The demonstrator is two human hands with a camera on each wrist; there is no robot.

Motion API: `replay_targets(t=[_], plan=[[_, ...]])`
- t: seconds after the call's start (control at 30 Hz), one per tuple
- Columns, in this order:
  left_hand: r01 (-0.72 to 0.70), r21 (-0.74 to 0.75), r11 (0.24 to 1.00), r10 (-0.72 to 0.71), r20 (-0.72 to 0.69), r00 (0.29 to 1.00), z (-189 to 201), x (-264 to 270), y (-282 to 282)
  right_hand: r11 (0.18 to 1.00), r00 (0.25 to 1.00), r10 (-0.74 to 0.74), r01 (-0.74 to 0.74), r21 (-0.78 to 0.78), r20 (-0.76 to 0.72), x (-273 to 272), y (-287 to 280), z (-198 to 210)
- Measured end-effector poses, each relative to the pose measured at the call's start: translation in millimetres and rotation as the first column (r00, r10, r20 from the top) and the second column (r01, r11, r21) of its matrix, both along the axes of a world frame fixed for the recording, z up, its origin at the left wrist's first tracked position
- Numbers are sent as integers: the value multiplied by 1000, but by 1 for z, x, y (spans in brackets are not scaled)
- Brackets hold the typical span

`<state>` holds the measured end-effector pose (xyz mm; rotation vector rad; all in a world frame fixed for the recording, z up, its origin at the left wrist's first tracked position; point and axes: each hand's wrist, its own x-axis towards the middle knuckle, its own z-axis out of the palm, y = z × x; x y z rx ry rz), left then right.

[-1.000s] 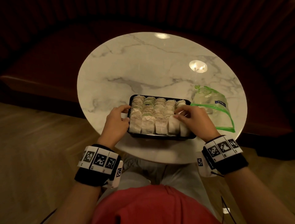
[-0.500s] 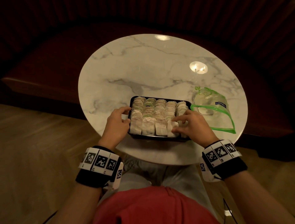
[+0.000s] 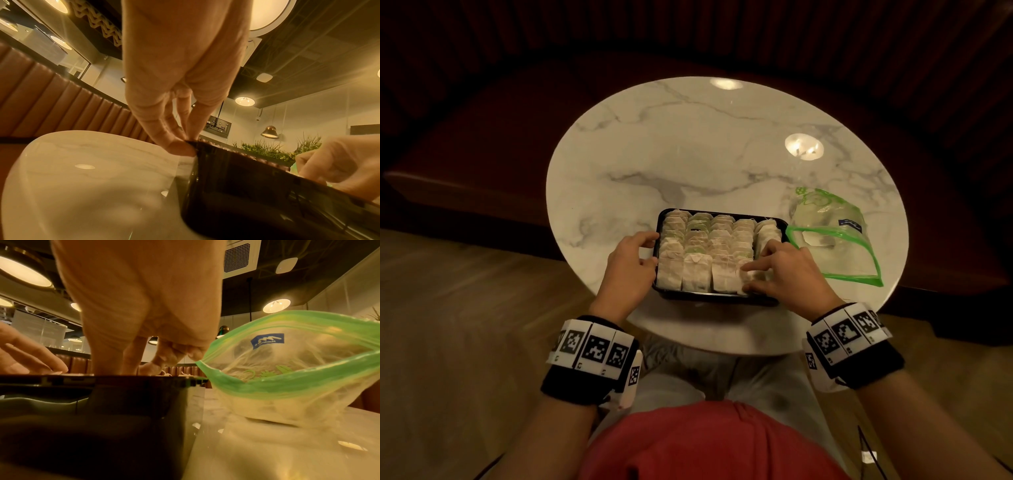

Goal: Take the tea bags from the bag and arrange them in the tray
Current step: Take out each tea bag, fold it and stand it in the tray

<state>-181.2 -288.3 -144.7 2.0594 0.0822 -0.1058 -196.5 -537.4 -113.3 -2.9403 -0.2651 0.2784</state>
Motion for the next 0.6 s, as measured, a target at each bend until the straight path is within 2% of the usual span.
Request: replay_targets(t=[0.07, 0.13, 0.23, 0.33, 0.4, 0.5, 0.6], plan=[[9, 9, 1000, -9, -6, 1000, 1, 0, 1, 1000, 1000, 5, -5, 4, -10, 0, -1, 0], [15, 42, 999, -15, -2, 1000, 3, -1, 2, 993, 1000, -19, 16, 119, 19, -2, -7, 3], [-18, 154, 988, 9, 63, 998, 10, 1, 2, 934, 983, -149, 105, 342, 103, -11, -27, 12], [-19, 228, 973, -20, 169, 985, 24, 4, -16, 906, 951, -283, 222, 361, 127, -25, -49, 12], [67, 234, 970, -124, 237, 964, 34, 6, -43, 891, 928, -352, 293, 346, 120, -30, -62, 4], [283, 219, 934, -339, 290, 895, 43, 3, -95, 881, 914, -402, 366, 299, 65, -32, -73, -5], [445, 381, 810, -546, 214, 810, 41, 1, -148, 873, 911, -412, 383, 303, 35, -32, -76, -8]])
